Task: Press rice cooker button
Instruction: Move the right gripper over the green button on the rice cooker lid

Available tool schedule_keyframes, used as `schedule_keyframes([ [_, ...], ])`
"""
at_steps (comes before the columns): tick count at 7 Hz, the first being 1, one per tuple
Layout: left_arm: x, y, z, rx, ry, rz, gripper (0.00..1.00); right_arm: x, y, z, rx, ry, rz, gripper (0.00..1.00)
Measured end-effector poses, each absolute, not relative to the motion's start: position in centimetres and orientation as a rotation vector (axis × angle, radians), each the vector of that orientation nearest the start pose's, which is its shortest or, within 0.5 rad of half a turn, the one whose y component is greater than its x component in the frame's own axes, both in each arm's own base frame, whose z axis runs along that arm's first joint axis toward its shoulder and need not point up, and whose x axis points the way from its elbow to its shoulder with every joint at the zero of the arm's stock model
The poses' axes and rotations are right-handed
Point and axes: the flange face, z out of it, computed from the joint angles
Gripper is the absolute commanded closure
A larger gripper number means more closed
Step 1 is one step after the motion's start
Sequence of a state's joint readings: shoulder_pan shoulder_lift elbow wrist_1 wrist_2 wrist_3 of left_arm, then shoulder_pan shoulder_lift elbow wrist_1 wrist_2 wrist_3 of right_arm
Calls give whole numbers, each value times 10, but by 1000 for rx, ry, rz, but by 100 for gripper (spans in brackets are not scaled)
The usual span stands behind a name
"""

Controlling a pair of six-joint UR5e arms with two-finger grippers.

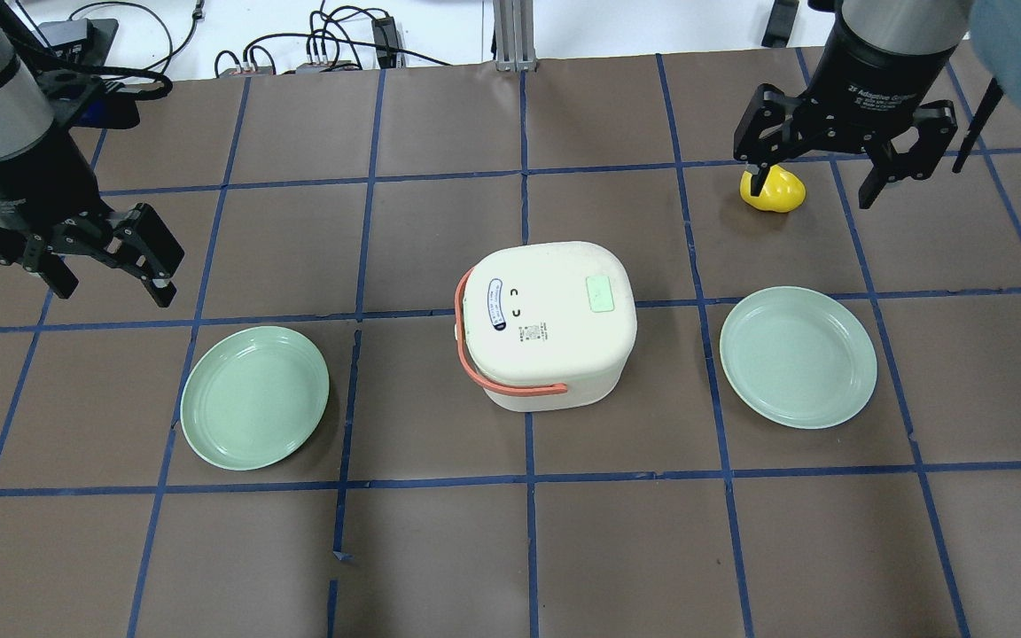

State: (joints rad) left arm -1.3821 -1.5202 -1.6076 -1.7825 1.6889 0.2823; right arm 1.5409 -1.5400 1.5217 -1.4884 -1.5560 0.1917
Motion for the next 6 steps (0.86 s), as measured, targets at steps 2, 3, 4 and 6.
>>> schedule_keyframes([
  [2,-35,-464,476,161,3051,336,0,148,-496,485,328,3045,113,5],
  [3,-35,-464,476,161,3051,336,0,176,-489,480,307,3044,112,11],
  [4,-35,-464,476,161,3051,337,0,204,-485,467,287,3044,81,31],
  [6,-35,-464,476,161,3051,337,0,237,-483,428,290,3024,8,73],
])
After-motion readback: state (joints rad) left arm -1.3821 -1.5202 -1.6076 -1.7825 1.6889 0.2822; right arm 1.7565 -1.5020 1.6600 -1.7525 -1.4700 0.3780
